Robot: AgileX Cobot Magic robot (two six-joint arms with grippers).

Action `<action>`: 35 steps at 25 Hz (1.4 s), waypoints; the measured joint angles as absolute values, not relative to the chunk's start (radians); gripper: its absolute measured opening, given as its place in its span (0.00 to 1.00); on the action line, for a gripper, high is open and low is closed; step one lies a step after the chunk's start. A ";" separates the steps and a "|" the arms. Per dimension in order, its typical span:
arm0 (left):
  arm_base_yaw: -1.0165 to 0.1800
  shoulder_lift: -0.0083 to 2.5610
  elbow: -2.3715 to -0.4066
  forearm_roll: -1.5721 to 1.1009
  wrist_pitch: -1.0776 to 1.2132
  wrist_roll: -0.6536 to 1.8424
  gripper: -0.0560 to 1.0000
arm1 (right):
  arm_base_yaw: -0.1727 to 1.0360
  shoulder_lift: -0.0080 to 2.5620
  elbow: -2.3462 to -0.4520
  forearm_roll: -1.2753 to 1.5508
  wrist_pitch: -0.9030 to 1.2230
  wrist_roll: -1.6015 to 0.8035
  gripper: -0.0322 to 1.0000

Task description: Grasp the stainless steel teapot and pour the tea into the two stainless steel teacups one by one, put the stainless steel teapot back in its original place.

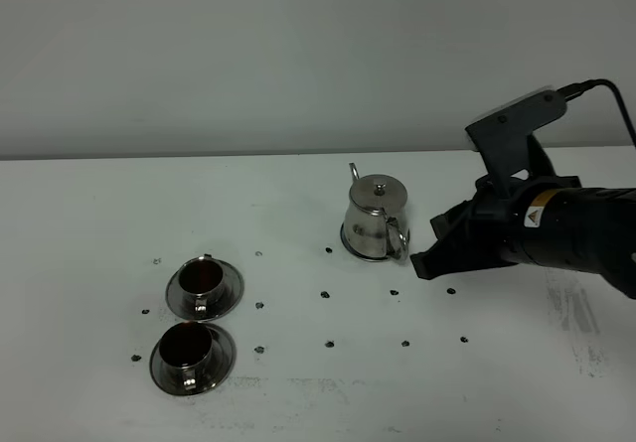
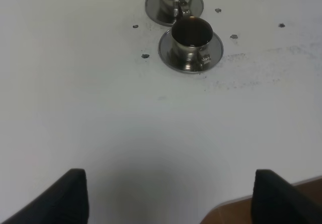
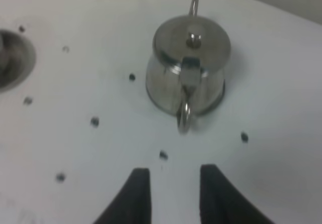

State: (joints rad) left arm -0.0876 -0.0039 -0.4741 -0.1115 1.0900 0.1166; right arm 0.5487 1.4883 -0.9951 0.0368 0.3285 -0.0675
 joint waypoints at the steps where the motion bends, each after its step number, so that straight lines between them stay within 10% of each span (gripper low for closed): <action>1: -0.088 -0.004 -0.474 -0.111 1.090 0.117 0.68 | 0.549 1.449 -0.995 0.034 0.381 -0.067 0.24; 35: -0.088 -0.004 -0.474 -0.111 1.090 0.116 0.68 | 0.013 0.333 -0.633 0.138 1.126 -0.189 0.23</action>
State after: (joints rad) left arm -0.0876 -0.0039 -0.4741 -0.1115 1.0900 0.1156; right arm 0.0133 0.3326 -0.6332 0.1379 1.1258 -0.1889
